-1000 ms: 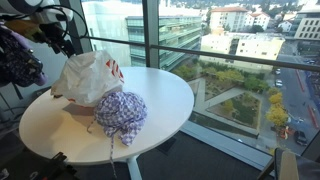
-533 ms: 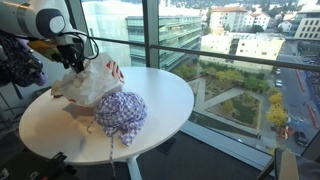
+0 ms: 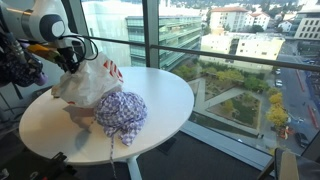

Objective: Put the dress, whiteboard eraser and the object on the right into the carrier bag

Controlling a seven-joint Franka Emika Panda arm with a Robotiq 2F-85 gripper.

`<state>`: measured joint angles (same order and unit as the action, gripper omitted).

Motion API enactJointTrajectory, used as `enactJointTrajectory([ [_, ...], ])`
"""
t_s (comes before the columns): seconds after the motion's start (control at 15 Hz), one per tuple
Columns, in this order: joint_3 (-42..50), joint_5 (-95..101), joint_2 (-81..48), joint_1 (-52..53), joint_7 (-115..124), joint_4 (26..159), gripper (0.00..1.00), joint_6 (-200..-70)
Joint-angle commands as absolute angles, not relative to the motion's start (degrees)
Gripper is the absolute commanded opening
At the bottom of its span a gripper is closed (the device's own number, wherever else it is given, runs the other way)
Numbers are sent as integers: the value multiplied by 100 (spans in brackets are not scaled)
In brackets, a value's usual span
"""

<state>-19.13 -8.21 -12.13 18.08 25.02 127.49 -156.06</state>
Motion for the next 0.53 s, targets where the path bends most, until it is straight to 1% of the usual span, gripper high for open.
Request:
enactJointTrajectory([
  [0.0, -1427, 476, -1179, 2347, 2901, 12385, 13, -15223],
  [0.13, -1247, 1338, -1182, 2576, 3148, 12177, 6, -15009],
  [0.27, -1148, 2136, -1251, 2742, 3288, 11940, 2, -14852],
  [0.4, -1181, 2604, -1334, 2848, 3356, 11748, 8, -14740],
  [0.47, -1225, 2740, -1389, 2899, 3386, 11647, 7, -14714],
])
